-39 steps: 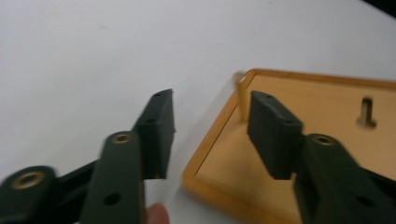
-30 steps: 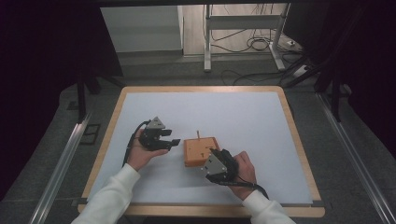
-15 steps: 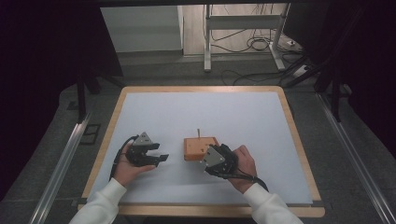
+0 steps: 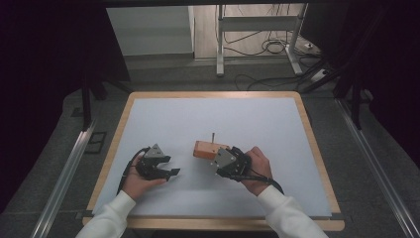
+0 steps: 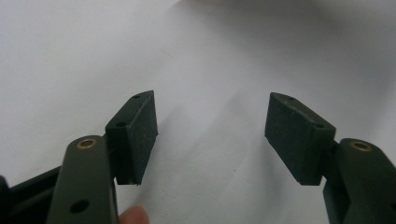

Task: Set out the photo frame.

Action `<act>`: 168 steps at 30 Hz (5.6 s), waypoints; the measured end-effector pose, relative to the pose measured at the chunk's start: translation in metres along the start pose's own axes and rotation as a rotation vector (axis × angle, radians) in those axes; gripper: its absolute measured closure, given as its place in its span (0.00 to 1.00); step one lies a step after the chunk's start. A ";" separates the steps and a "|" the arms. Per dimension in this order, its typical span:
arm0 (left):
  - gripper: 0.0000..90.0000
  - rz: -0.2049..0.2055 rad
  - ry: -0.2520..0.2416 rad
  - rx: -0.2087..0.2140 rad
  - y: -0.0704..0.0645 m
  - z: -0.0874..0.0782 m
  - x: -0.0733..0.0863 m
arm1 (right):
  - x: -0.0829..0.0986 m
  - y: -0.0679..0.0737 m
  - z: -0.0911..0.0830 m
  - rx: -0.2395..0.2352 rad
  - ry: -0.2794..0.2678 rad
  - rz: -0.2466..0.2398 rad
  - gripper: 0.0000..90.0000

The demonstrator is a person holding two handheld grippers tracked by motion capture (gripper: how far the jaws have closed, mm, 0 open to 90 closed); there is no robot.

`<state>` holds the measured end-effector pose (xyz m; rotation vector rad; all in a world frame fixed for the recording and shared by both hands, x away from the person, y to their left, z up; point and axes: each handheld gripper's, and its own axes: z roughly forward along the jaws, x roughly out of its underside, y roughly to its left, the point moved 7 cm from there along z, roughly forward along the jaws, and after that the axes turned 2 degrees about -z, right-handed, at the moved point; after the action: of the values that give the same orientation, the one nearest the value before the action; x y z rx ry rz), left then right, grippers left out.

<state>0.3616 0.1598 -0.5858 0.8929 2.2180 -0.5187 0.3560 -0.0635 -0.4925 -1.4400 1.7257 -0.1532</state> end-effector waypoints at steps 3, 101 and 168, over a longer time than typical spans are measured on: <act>0.38 -0.004 0.001 0.000 0.001 0.001 0.001 | -0.005 -0.006 0.000 -0.012 0.004 -0.012 0.75; 0.36 -0.017 -0.054 -0.014 -0.008 -0.008 -0.006 | 0.088 -0.035 -0.040 -0.037 -0.187 0.694 0.82; 0.35 0.009 -0.053 -0.012 -0.015 -0.009 -0.004 | 0.097 0.014 0.018 -0.193 -0.052 0.591 0.99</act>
<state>0.3491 0.1528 -0.5752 0.8727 2.1661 -0.5188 0.3609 -0.1345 -0.5626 -0.9928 2.0866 0.3732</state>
